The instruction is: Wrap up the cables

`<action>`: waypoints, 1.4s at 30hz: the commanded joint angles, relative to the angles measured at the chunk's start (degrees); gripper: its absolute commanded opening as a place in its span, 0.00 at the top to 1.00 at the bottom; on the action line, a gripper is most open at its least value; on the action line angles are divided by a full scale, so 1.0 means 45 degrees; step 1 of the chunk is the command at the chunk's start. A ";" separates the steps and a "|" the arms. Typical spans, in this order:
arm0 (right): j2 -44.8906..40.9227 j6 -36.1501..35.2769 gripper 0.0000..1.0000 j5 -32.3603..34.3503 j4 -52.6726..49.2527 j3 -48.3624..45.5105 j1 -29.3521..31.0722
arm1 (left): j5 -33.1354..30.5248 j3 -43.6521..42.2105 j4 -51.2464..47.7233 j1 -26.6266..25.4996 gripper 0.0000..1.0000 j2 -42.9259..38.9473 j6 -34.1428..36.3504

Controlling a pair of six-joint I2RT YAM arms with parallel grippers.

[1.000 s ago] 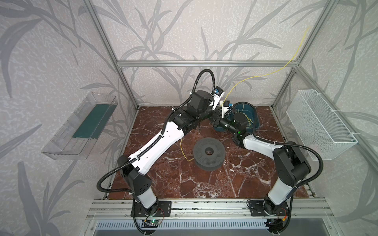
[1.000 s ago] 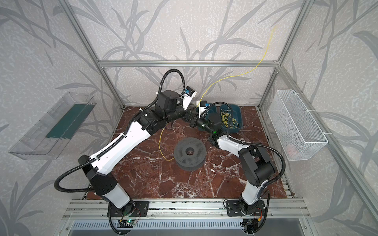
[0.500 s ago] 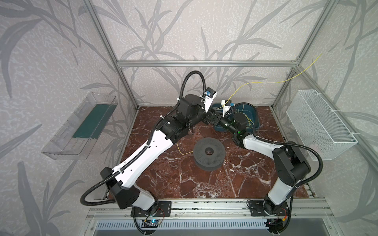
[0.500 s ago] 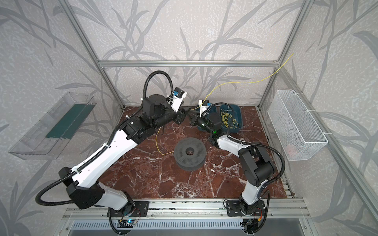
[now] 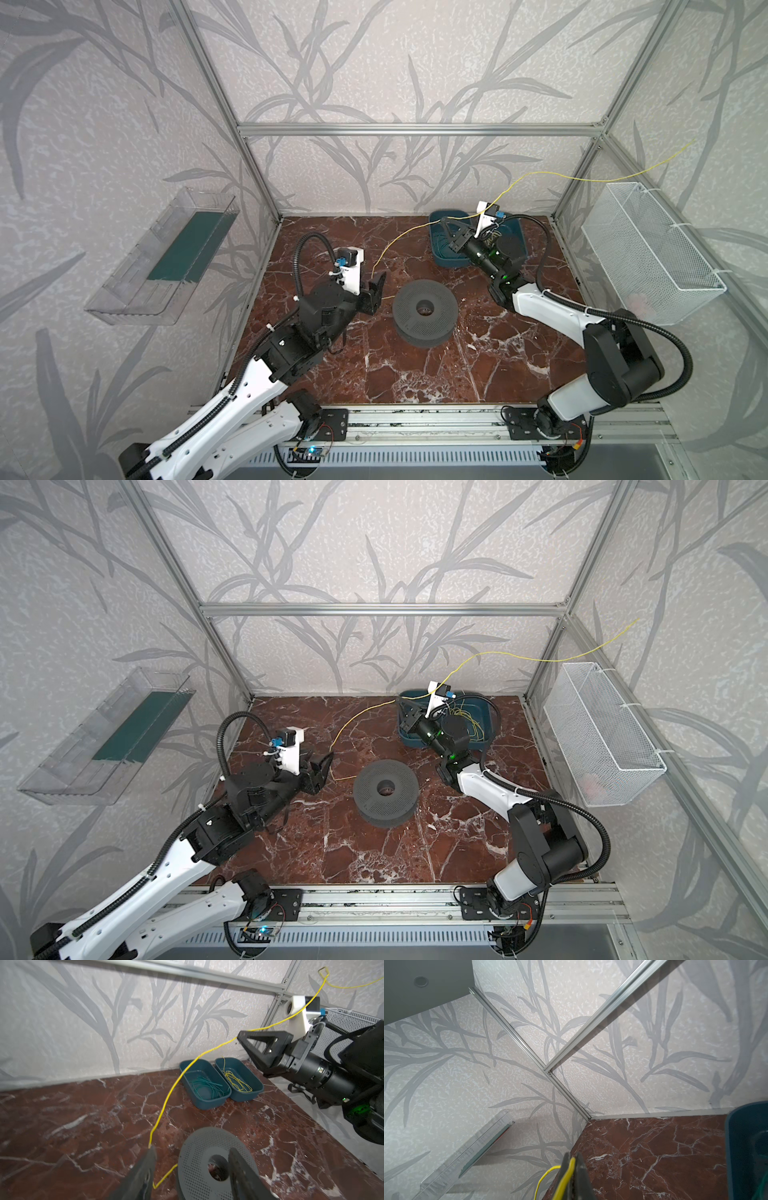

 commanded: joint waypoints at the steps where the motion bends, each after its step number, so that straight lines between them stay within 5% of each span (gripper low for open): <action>1: -0.0564 0.0475 1.00 0.0633 0.0539 -0.0368 -0.0481 | 0.1550 -0.1891 0.0988 -0.0043 0.42 -0.0177 -0.2798; 11: -0.0543 0.1909 1.00 0.1212 0.0733 -0.0149 -0.2046 | 0.2424 -0.5822 0.4648 -0.0140 0.41 -0.1241 -0.5870; 22: -0.1499 0.1694 1.00 0.0994 0.0467 -0.0639 -0.2383 | 0.2576 -0.6230 0.7447 0.0105 0.30 0.2242 -0.6282; 30: -0.3072 0.1283 1.00 0.0528 -0.0710 -0.1365 -0.3137 | 0.4334 -0.6661 0.9557 0.0988 0.28 0.4232 -0.7056; 42: -0.4544 0.0833 1.00 0.0303 -0.1796 -0.1837 -0.3395 | 0.7279 -0.6418 1.5314 0.2153 0.50 0.9166 -0.8373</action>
